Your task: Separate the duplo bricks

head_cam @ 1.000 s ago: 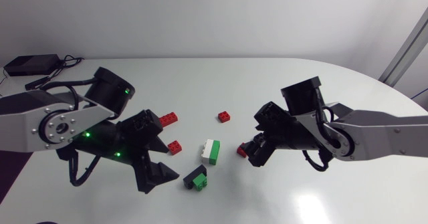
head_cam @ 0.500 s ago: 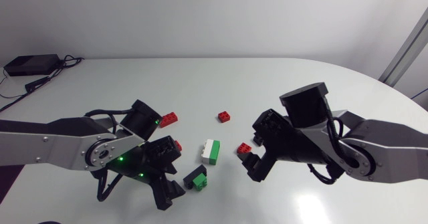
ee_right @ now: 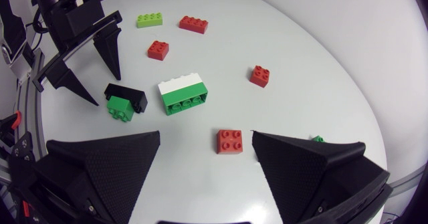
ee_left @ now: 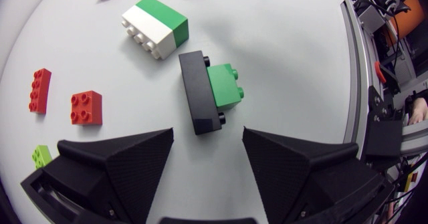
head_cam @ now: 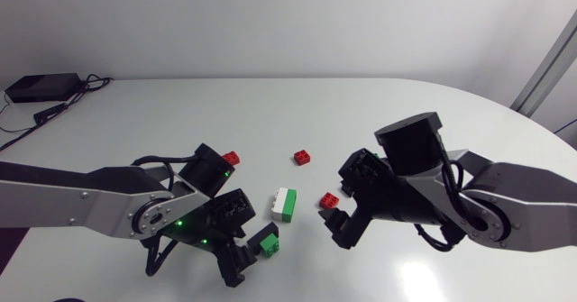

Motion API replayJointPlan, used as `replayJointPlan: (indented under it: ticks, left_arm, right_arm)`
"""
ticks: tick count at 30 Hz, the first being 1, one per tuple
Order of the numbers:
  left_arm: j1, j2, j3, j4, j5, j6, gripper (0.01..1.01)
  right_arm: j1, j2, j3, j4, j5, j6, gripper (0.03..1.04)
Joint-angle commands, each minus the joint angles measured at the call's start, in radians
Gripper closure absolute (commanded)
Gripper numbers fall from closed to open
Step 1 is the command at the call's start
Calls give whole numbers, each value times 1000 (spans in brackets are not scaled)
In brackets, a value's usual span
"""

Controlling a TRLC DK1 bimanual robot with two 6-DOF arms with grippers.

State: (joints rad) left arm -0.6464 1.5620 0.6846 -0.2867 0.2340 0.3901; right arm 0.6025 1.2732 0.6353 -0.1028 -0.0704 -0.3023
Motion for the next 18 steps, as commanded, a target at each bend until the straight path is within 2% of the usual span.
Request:
replayJointPlan:
  ticks: [1, 4, 6, 9, 14, 18]
  left_arm:
    - [-18, 26, 9, 15, -12, -31, 311]
    - [-29, 36, 16, 24, -21, -36, 315]
    - [-30, 47, 20, 38, -27, -42, 421]
    - [-30, 67, 27, 55, -35, -43, 518]
    - [-32, 82, 29, 83, -42, -46, 777]
    - [-35, 78, 29, 92, -41, -50, 785]
  right_arm:
    - [8, -6, -25, -14, 9, 20, 72]
    - [10, -8, -25, -15, 9, 20, 72]
    - [14, -9, -28, -15, 9, 20, 72]
    - [20, -12, -36, -15, 9, 22, 72]
    - [34, -29, -51, -14, 9, 29, 72]
    - [60, -46, -62, -15, 12, 45, 72]
